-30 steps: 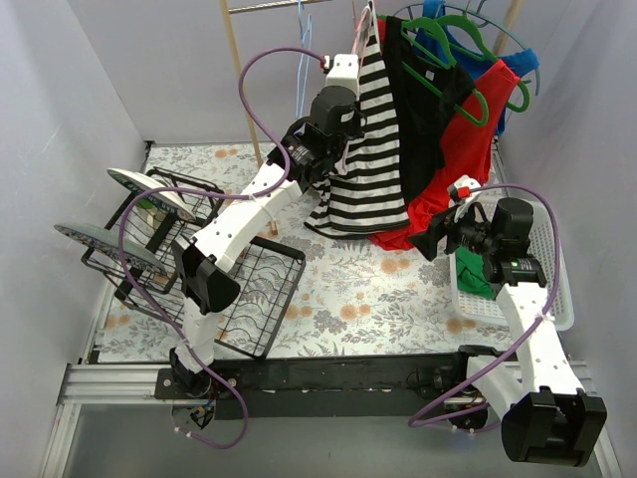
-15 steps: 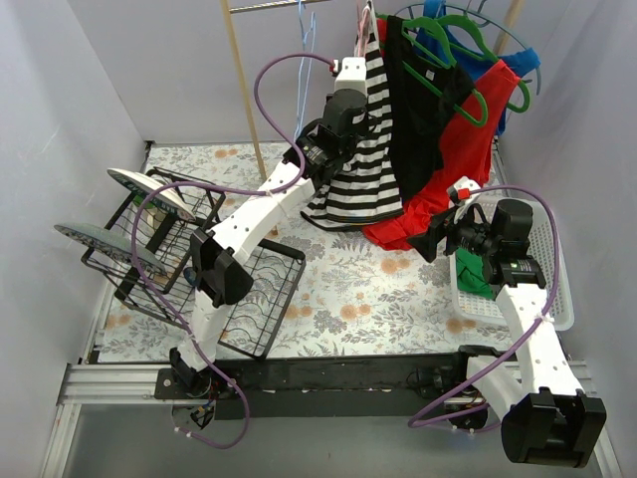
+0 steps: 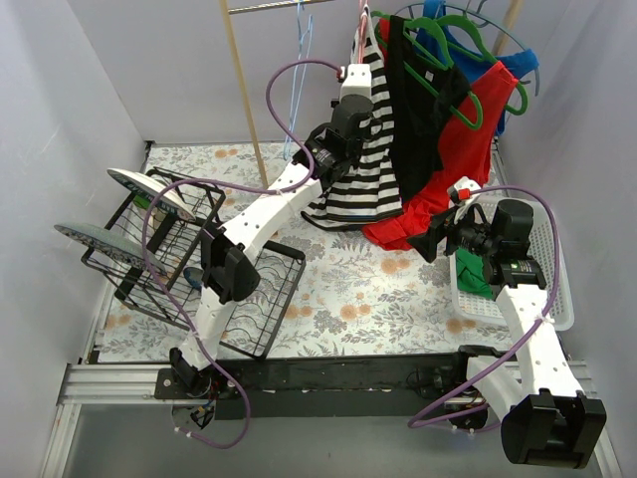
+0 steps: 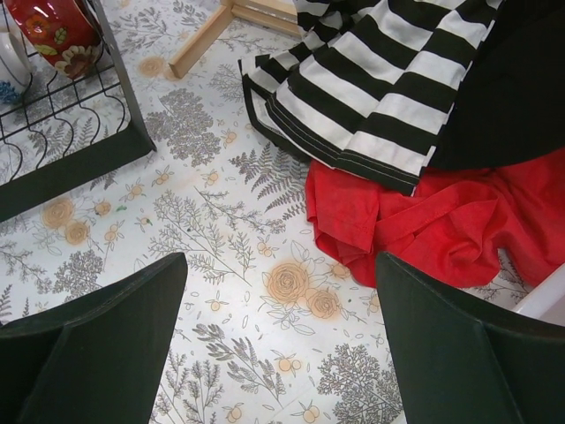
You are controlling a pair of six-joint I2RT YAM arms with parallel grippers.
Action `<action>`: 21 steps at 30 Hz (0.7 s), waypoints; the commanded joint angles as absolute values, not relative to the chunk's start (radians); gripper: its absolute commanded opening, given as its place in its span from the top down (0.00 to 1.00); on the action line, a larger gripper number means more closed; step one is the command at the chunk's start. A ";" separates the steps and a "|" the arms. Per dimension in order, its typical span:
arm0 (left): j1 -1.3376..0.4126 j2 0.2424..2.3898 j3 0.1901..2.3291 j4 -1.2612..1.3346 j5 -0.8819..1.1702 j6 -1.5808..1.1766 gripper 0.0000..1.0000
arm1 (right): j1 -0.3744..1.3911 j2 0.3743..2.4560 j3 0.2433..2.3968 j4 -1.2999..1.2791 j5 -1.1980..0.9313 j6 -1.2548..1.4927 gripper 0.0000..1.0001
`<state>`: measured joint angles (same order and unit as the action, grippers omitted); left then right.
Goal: Place the tank top on the hanger
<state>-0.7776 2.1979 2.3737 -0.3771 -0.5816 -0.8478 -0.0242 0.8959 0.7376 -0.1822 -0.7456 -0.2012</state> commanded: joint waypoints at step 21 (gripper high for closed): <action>-0.887 2.189 2.427 -0.262 -0.526 -0.778 0.47 | -0.028 0.871 0.735 -0.155 -0.769 -0.202 0.05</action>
